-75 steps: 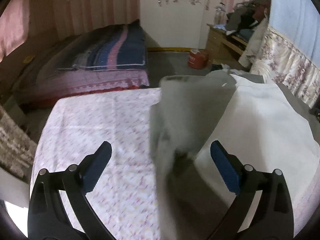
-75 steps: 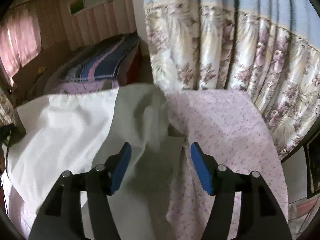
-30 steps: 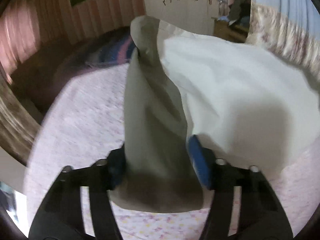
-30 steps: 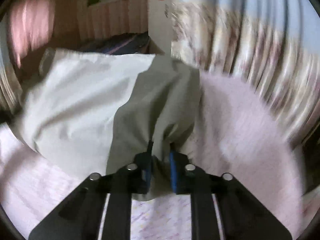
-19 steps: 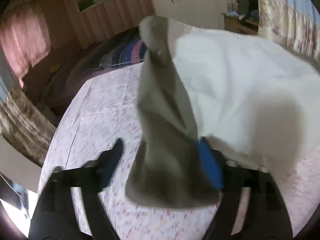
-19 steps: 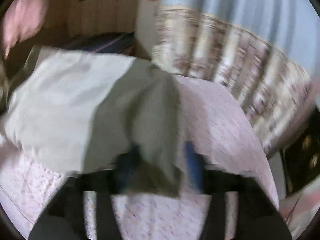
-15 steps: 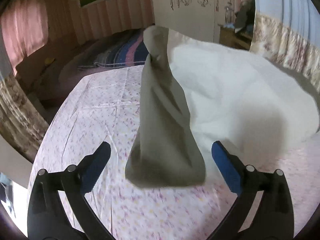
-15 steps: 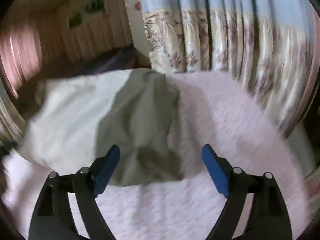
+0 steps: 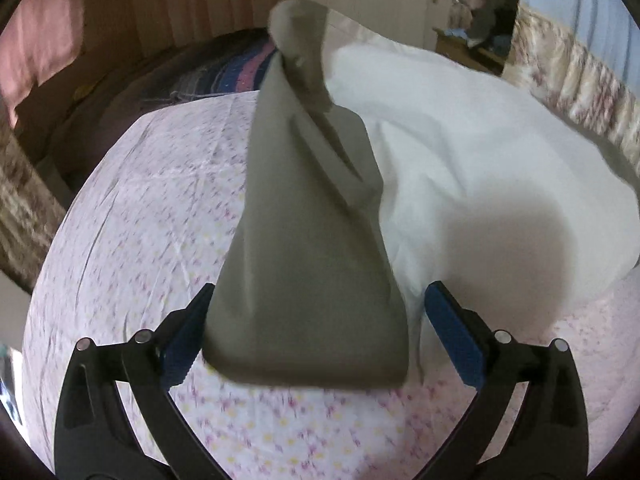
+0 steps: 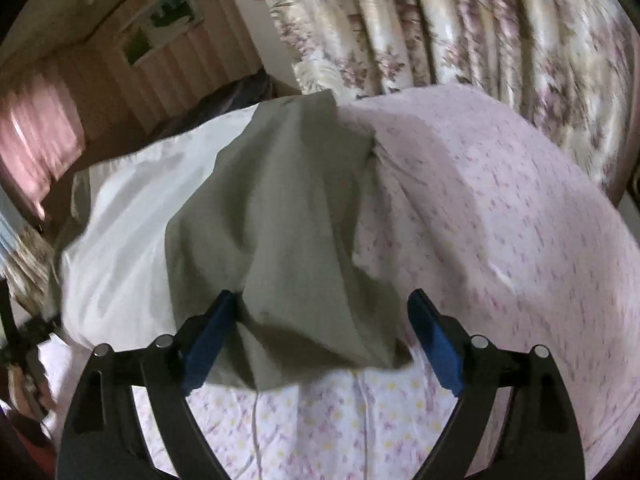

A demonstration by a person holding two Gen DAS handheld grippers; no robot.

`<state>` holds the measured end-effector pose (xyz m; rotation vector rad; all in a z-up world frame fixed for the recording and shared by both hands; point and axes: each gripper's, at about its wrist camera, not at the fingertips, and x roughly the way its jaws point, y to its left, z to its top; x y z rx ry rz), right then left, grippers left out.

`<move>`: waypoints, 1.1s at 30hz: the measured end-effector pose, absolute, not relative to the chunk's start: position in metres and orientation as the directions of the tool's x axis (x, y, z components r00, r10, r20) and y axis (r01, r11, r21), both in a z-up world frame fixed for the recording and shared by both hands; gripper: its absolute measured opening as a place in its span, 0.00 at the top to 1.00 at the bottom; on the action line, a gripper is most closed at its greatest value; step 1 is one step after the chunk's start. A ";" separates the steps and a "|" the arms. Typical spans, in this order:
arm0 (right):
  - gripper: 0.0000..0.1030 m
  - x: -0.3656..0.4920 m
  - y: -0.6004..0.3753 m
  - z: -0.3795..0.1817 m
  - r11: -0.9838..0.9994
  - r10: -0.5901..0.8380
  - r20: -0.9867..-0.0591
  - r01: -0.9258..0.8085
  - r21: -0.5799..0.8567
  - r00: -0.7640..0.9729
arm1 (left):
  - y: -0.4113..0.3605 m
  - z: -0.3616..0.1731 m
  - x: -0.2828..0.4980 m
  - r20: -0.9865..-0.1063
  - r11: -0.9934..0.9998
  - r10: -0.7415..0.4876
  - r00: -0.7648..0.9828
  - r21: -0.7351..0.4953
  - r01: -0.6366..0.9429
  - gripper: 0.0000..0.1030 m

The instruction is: Fold large clothes

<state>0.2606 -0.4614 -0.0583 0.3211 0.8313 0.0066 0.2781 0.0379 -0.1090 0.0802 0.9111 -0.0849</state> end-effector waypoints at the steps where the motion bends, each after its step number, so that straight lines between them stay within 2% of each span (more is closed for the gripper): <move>1: 0.33 0.267 -0.458 -0.060 0.957 0.144 -0.728 0.093 0.275 0.670 | 0.035 -0.111 0.281 -0.792 0.991 -0.034 0.610 0.054 0.126 0.03; 3: 0.43 0.274 -0.451 -0.062 0.961 0.165 -0.736 0.062 0.270 0.656 | 0.027 -0.114 0.285 -0.791 0.984 -0.058 0.609 0.057 0.169 0.14; 4: 0.55 0.277 -0.443 -0.062 0.971 0.158 -0.738 0.033 0.237 0.656 | 0.027 -0.114 0.285 -0.787 0.983 -0.062 0.613 0.056 0.173 0.20; 5: 0.60 0.279 -0.437 -0.060 0.976 0.159 -0.739 0.007 0.216 0.655 | 0.026 -0.113 0.283 -0.780 0.983 -0.066 0.622 0.057 0.175 0.29; 6: 0.66 0.278 -0.432 -0.057 0.981 0.148 -0.740 -0.005 0.193 0.656 | 0.025 -0.111 0.281 -0.774 0.983 -0.079 0.628 0.045 0.179 0.43; 7: 0.72 0.277 -0.426 -0.051 0.987 0.129 -0.741 -0.015 0.159 0.659 | 0.024 -0.109 0.278 -0.770 0.983 -0.086 0.632 0.036 0.178 0.50; 8: 0.73 0.274 -0.423 -0.045 0.991 0.113 -0.738 -0.022 0.132 0.665 | 0.024 -0.104 0.274 -0.764 0.984 -0.083 0.639 0.037 0.173 0.60; 9: 0.74 0.270 -0.420 -0.039 0.993 0.104 -0.732 -0.028 0.116 0.674 | 0.025 -0.098 0.268 -0.756 0.985 -0.079 0.650 0.042 0.168 0.66; 14: 0.75 0.234 -0.416 -0.017 0.991 0.134 -0.712 -0.079 0.110 0.689 | 0.040 -0.086 0.232 -0.747 0.986 -0.082 0.659 0.036 0.163 0.71; 18: 0.75 0.193 -0.414 -0.006 0.989 0.146 -0.712 -0.111 0.095 0.687 | 0.058 -0.072 0.190 -0.749 0.986 -0.151 0.645 -0.065 0.155 0.72; 22: 0.74 0.145 -0.423 0.003 0.988 0.154 -0.726 -0.123 0.096 0.670 | 0.060 -0.064 0.132 -0.759 0.980 -0.179 0.626 -0.082 0.182 0.69; 25: 0.67 0.131 -0.433 -0.014 0.987 0.153 -0.767 -0.131 0.091 0.623 | 0.061 -0.080 0.112 -0.785 0.981 -0.164 0.598 -0.065 0.184 0.56; 26: 0.64 0.131 -0.435 -0.021 0.987 0.153 -0.773 -0.137 0.087 0.616 | 0.060 -0.089 0.110 -0.794 0.982 -0.151 0.589 -0.050 0.183 0.48; 28: 0.43 0.128 -0.438 -0.029 0.991 0.125 -0.763 -0.119 0.064 0.635 | 0.060 -0.098 0.110 -0.795 0.984 -0.131 0.592 -0.032 0.175 0.43; 29: 0.40 0.127 -0.440 -0.027 0.994 0.105 -0.758 -0.094 0.057 0.644 | 0.061 -0.098 0.109 -0.789 0.986 -0.121 0.602 -0.026 0.165 0.38; 30: 0.40 0.122 -0.441 -0.022 0.996 0.086 -0.750 -0.073 0.050 0.656 | 0.062 -0.095 0.108 -0.784 0.990 -0.093 0.614 -0.007 0.142 0.21; 31: 0.37 0.116 -0.442 -0.015 0.997 0.078 -0.734 -0.062 0.049 0.675 | 0.063 -0.091 0.106 -0.777 0.994 -0.047 0.628 0.029 0.110 0.11; 32: 0.33 0.108 -0.442 -0.007 0.998 0.070 -0.710 -0.051 0.048 0.701 | 0.063 -0.087 0.103 -0.764 0.994 -0.016 0.645 0.055 0.090 0.03; 33: 0.22 0.101 -0.443 0.002 0.999 0.053 -0.682 -0.034 0.041 0.730 | 0.068 -0.078 0.095 -0.738 0.994 0.020 0.675 0.084 0.063 0.03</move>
